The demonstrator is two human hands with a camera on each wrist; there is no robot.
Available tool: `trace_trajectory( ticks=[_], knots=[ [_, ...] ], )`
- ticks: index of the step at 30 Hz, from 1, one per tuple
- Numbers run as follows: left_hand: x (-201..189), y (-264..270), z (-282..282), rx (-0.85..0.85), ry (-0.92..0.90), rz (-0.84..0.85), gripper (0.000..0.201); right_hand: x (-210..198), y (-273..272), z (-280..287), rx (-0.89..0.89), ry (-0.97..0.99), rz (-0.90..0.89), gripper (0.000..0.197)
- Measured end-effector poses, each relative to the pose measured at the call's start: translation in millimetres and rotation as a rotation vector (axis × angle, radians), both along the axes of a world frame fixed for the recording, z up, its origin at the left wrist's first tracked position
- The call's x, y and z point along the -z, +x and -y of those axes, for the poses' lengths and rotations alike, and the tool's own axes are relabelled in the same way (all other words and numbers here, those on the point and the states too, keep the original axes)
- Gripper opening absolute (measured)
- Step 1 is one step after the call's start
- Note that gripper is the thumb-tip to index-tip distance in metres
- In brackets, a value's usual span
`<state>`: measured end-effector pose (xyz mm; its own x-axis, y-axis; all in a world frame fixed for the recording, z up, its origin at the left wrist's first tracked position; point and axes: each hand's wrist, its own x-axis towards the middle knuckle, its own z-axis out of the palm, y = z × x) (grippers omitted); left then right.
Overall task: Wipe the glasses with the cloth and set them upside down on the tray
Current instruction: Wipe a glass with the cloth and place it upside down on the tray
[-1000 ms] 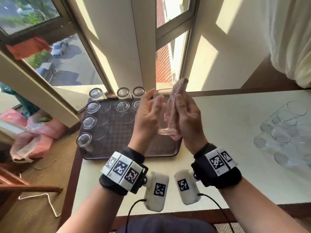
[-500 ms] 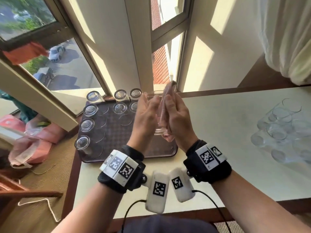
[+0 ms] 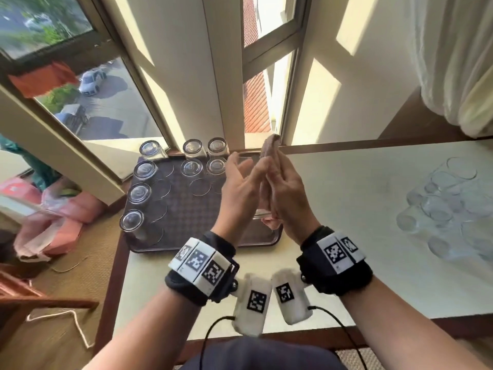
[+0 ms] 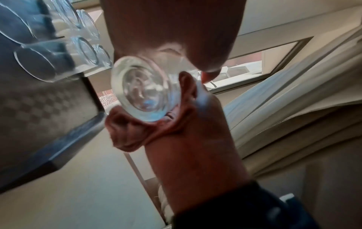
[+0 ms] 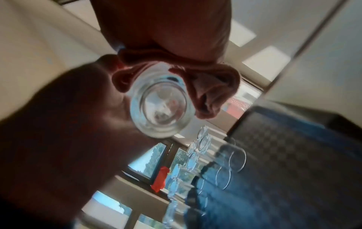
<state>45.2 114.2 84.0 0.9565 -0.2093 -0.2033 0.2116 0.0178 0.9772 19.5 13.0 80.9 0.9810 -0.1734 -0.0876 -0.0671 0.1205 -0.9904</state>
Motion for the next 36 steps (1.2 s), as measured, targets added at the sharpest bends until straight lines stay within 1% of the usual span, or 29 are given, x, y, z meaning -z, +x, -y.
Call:
trace_trajectory(
  ticks=[2, 3, 4, 5, 7, 8, 9, 10, 11, 12, 13, 14, 16, 17, 19, 20, 22, 24, 25, 26, 27, 28, 29, 30, 31, 32, 33, 35, 36],
  knots=[
    [3.7, -5.9, -0.4, 0.079, -0.128, -0.043, 0.072, -2.1, -3.5, 3.9, -0.048, 0.393, -0.062, 0.057],
    [3.7, -6.8, -0.9, 0.119, -0.201, -0.091, 0.067, -6.1, -6.3, 6.1, -0.064, 0.574, -0.122, 0.059],
    [1.4, -7.6, -2.6, 0.130, -0.235, -0.122, 0.070, -9.6, -9.2, 7.8, -0.077, 0.686, -0.173, 0.058],
    [-2.1, -7.1, -2.9, 0.129, -0.244, -0.122, 0.077, -9.5, -10.2, 8.7, -0.076, 0.722, -0.201, 0.056],
    [-5.1, -1.7, -1.2, 0.063, -0.202, -0.078, 0.093, -7.7, -8.2, 4.7, 0.025, 0.592, -0.158, 0.051],
    [-6.5, -0.2, -0.1, 0.009, -0.158, -0.061, 0.091, -7.8, -8.0, 2.0, 0.074, 0.461, -0.105, 0.046],
    [-2.2, 1.9, 1.3, -0.040, -0.142, -0.064, 0.081, -6.6, -7.2, 0.2, 0.115, 0.319, -0.051, 0.039],
    [-1.5, 1.3, 2.8, -0.020, -0.135, -0.060, 0.077, -5.1, -6.6, -0.8, 0.129, 0.179, -0.008, 0.031],
    [0.3, 0.2, 4.3, 0.022, -0.120, -0.038, 0.082, -5.6, -5.6, -1.7, 0.130, 0.086, 0.020, 0.025],
    [-2.1, -3.5, 4.7, 0.060, -0.105, -0.015, 0.091, -8.4, -4.8, -1.7, 0.115, 0.071, 0.030, 0.024],
    [-3.3, -6.3, 4.8, 0.064, -0.118, 0.013, 0.096, -10.4, -4.4, -0.8, 0.095, 0.122, 0.023, 0.028],
    [-6.1, -9.1, 3.6, 0.071, -0.173, 0.021, 0.091, -13.1, -4.2, 0.6, 0.056, 0.239, 0.004, 0.035],
    [-10.5, -11.9, -0.2, 0.106, -0.357, -0.009, 0.075, -17.3, -5.2, 3.3, -0.025, 0.457, -0.047, 0.049],
    [-10.6, -11.9, -3.3, 0.118, -0.411, -0.042, 0.073, -17.9, -6.7, 3.6, -0.051, 0.538, -0.063, 0.053],
    [-13.0, -10.5, -6.1, 0.134, -0.421, -0.087, 0.070, -18.6, -8.3, 3.4, -0.032, 0.590, -0.069, 0.056],
    [-14.5, -8.7, -6.5, 0.119, -0.407, -0.079, 0.067, -19.8, -8.1, 3.1, -0.001, 0.550, -0.061, 0.055],
    [-18.9, -4.9, -7.3, 0.026, -0.324, -0.089, 0.061, -19.8, -8.2, 0.6, 0.063, 0.396, -0.048, 0.050],
    [-22.4, -3.1, -3.2, -0.027, -0.238, -0.040, 0.064, -17.6, -8.7, -4.4, 0.101, 0.235, -0.026, 0.049],
    [-23.2, -5.2, 0.1, -0.027, -0.193, -0.011, 0.071, -16.4, -8.8, -6.8, 0.107, 0.183, -0.006, 0.049],
    [-21.9, -7.7, 2.2, -0.027, -0.152, 0.013, 0.079, -17.2, -8.7, -8.5, 0.096, 0.185, 0.005, 0.048],
    [-19.3, -8.3, 2.3, -0.016, -0.143, 0.033, 0.081, -16.8, -7.3, -7.7, 0.069, 0.239, 0.002, 0.047],
    [-17.6, -8.1, 1.0, 0.002, -0.206, 0.026, 0.071, -18.0, -6.4, -5.2, 0.023, 0.340, -0.023, 0.049],
    [-16.4, -8.3, -1.5, 0.031, -0.283, -0.002, 0.057, -20.4, -6.2, -2.2, -0.014, 0.451, -0.063, 0.052],
    [-14.9, -8.3, -5.3, 0.061, -0.341, -0.019, 0.051, -23.8, -7.2, 1.3, -0.054, 0.568, -0.107, 0.054],
    [-16.9, -8.6, -9.5, 0.098, -0.348, -0.030, 0.049, -24.9, -8.6, 5.6, -0.092, 0.659, -0.141, 0.053],
    [-18.1, -7.0, -12.4, 0.128, -0.303, -0.028, 0.047, -23.7, -9.6, 9.5, -0.100, 0.691, -0.151, 0.051],
    [-20.1, -6.9, -15.0, 0.142, -0.243, -0.003, 0.043, -20.6, -10.5, 11.9, -0.072, 0.654, -0.132, 0.048],
    [-15.8, -4.6, -16.0, 0.123, -0.112, -0.002, 0.038, -15.1, -11.3, 10.8, 0.030, 0.446, -0.052, 0.044],
    [-15.5, -7.2, -14.0, 0.117, -0.067, -0.031, 0.043, -12.2, -12.3, 8.2, 0.072, 0.320, -0.004, 0.040]
  ],
)
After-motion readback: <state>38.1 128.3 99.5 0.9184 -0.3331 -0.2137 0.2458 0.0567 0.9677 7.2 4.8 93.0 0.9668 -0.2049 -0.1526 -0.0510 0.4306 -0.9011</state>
